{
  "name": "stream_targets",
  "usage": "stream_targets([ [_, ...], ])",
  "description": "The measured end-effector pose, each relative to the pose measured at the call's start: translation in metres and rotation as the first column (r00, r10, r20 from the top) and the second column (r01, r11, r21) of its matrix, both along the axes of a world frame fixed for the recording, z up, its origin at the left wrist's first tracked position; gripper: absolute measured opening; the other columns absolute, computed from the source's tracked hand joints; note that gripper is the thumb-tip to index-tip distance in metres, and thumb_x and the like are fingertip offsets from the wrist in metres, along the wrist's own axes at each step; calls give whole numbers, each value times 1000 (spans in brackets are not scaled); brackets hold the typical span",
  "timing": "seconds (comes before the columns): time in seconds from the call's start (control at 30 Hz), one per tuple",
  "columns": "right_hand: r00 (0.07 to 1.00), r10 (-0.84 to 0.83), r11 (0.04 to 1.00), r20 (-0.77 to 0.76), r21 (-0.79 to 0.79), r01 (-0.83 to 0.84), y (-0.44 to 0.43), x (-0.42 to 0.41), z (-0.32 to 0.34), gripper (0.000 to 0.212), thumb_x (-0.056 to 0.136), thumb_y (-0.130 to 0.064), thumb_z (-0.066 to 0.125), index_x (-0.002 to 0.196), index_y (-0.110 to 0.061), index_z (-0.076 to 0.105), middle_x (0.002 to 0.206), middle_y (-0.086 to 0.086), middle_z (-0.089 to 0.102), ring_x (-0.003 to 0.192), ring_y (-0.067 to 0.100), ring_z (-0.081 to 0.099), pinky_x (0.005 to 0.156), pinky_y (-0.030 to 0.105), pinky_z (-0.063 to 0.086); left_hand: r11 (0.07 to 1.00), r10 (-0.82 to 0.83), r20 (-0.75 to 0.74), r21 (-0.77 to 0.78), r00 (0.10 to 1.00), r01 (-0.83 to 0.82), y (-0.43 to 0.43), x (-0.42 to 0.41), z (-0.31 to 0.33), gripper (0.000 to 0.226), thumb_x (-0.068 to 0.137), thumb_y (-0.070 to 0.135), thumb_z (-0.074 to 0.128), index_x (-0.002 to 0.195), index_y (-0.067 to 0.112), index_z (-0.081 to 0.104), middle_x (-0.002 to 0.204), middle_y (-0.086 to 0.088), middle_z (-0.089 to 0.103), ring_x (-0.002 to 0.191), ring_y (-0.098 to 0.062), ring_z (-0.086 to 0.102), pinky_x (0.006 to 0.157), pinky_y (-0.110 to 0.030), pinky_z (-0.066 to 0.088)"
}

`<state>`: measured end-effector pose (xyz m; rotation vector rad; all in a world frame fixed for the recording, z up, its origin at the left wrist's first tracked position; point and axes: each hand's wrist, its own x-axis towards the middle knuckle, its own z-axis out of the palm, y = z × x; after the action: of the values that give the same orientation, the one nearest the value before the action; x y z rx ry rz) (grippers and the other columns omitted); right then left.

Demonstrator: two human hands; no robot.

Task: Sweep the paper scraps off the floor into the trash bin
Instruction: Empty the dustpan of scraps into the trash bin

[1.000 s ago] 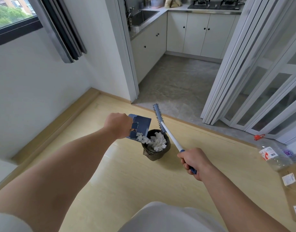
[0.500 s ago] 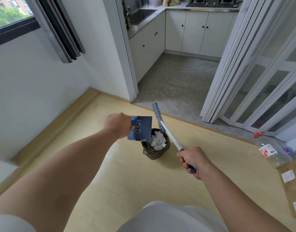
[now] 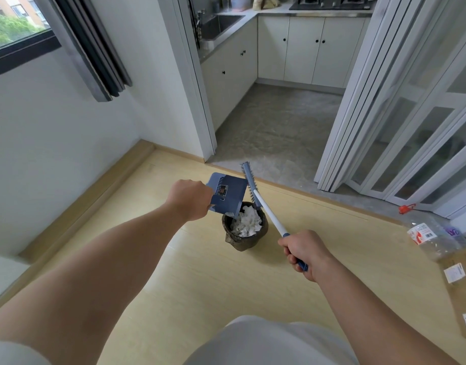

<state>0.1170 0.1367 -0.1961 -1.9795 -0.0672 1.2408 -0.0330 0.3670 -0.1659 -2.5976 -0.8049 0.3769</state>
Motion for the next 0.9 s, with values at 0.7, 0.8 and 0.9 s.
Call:
stream_targets([
  [0.7,1000,-1,1000,0,0,1,-9,15,0,9,86,-3,59,77,-2,60,58,6,48,43,14,38,36,20,27,1000,-14,-10,6,1000,14,-12,21,3,23,99,38,52,102,23,69,69,4,53,65,-22,58,58,-27,46],
  [0.8,1000,1,1000,2,5,-1,-8,17,-1,9,86,-3,59,76,-2,60,59,7,47,42,14,37,36,19,27,1000,-25,6,3,1000,25,-11,21,1,23,99,40,52,105,24,68,78,2,62,66,-21,57,57,-27,41],
  [0.9,1000,8,1000,2,8,-8,-7,16,-3,9,85,-3,59,76,-2,59,58,7,47,41,14,37,36,18,27,1000,-3,23,12,1000,2,-13,21,-2,27,99,42,51,102,22,69,77,2,61,64,-22,55,57,-27,41],
])
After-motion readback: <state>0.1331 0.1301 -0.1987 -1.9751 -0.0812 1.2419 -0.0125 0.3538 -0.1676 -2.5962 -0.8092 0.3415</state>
